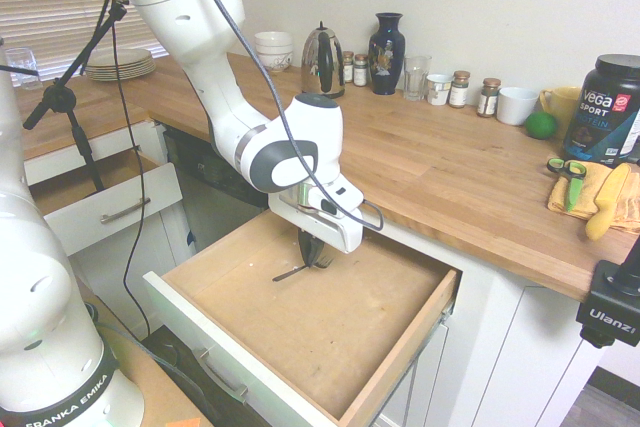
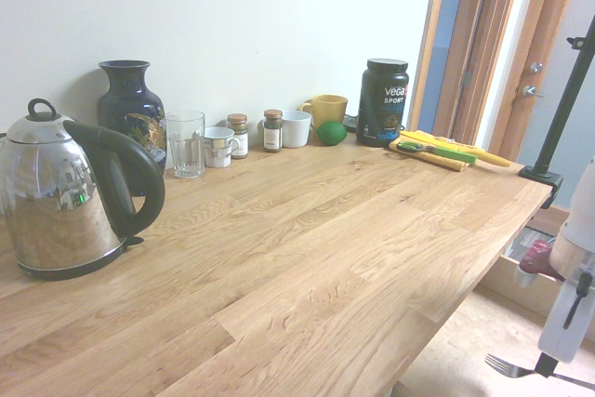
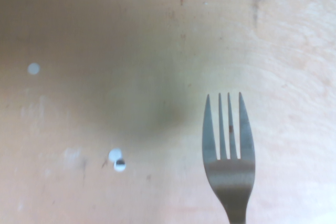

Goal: Put fork in the drawer

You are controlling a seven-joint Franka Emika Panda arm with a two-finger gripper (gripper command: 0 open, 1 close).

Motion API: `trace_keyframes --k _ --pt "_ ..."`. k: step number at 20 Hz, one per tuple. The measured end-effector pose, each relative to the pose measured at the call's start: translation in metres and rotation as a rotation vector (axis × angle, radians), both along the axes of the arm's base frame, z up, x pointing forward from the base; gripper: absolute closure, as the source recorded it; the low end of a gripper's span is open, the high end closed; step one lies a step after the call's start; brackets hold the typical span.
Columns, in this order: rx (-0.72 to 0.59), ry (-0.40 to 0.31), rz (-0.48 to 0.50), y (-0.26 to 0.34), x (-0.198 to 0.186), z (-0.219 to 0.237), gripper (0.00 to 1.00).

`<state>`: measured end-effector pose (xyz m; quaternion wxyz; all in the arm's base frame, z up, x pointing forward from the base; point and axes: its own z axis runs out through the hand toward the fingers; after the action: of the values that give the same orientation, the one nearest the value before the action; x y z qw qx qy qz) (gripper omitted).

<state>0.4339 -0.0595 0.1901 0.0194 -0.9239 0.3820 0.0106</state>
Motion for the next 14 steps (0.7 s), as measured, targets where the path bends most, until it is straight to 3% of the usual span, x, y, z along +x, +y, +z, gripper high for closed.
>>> trace_keyframes --k 14 --pt "-0.001 0.027 -0.007 0.000 0.039 -0.040 1.00"
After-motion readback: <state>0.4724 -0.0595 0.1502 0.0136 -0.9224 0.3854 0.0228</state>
